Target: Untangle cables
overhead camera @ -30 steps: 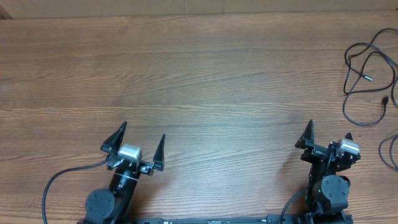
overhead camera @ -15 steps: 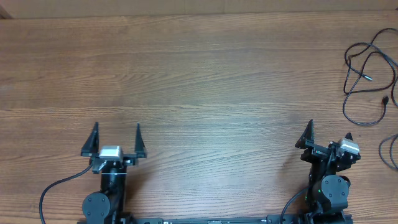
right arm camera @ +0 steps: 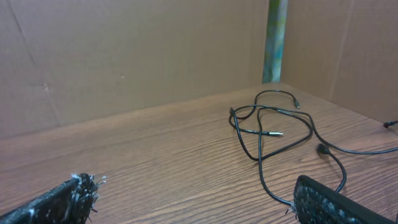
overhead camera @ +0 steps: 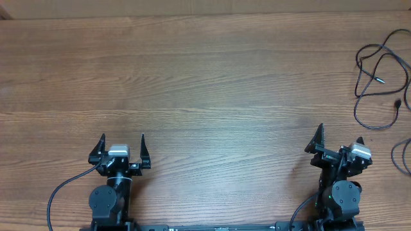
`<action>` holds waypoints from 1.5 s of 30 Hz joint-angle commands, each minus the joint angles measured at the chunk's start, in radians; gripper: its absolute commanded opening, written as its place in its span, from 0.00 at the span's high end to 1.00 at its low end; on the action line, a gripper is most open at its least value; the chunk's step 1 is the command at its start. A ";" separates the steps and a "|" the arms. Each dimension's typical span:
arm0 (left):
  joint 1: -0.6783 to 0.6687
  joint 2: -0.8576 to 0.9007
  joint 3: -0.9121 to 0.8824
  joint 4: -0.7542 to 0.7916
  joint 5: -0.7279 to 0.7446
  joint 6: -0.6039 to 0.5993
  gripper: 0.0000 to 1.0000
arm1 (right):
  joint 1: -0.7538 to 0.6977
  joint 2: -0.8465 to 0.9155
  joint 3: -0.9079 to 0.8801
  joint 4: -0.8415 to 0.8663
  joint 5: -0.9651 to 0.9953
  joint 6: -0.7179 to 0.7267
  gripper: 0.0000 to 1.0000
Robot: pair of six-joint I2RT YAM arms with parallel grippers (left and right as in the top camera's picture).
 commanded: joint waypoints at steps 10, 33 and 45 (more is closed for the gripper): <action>0.006 -0.010 -0.003 0.004 -0.051 -0.092 0.00 | 0.007 -0.011 -0.001 0.005 0.010 -0.004 0.00; 0.006 -0.009 -0.003 0.004 -0.040 -0.073 0.00 | 0.007 -0.011 -0.001 0.005 0.011 -0.004 0.00; 0.006 -0.009 -0.003 0.004 -0.040 -0.073 0.00 | 0.006 -0.011 -0.002 0.005 -0.088 -0.004 0.00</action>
